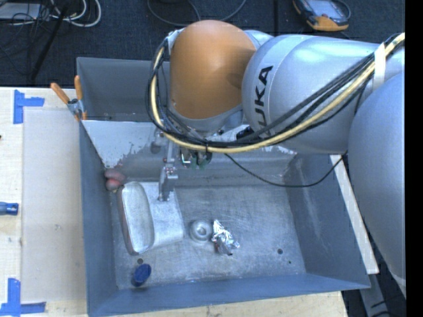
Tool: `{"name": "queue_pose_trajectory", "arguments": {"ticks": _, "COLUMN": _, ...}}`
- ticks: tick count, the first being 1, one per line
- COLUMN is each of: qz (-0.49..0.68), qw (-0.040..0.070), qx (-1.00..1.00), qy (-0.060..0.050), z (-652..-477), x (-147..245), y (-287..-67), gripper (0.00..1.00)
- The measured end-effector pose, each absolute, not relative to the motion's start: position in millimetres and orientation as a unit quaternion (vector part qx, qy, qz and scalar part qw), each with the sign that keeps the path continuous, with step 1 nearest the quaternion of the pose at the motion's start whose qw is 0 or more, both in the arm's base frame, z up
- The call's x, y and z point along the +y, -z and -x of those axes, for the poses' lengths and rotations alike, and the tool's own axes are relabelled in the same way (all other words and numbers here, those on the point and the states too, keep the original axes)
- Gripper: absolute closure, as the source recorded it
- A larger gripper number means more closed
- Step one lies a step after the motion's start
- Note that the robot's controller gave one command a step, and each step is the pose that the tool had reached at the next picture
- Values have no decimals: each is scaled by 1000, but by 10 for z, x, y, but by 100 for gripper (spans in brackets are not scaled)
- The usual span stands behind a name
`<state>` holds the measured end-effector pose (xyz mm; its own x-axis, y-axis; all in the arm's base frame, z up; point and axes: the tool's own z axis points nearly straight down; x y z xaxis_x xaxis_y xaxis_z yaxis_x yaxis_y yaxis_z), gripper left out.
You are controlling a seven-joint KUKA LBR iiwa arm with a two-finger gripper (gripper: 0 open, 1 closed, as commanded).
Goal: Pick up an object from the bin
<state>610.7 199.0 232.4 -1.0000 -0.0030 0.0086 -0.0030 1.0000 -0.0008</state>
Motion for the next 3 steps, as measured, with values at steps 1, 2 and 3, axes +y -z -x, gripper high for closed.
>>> {"name": "queue_pose_trajectory", "arguments": {"ticks": 1, "qz": 261, "qw": 3, "qx": -965, "qy": -2, "z": -6143, "x": 2078, "y": -1533, "gripper": 0}}
{"name": "queue_pose_trajectory", "arguments": {"ticks": 2, "qz": 397, "qw": 2, "qx": -918, "qy": -2, "z": -6215, "x": 1948, "y": -1248, "gripper": 0}}
{"name": "queue_pose_trajectory", "arguments": {"ticks": 3, "qz": 507, "qw": 1, "qx": -862, "qy": -1, "z": -6202, "x": 1771, "y": -1135, "gripper": 0}}
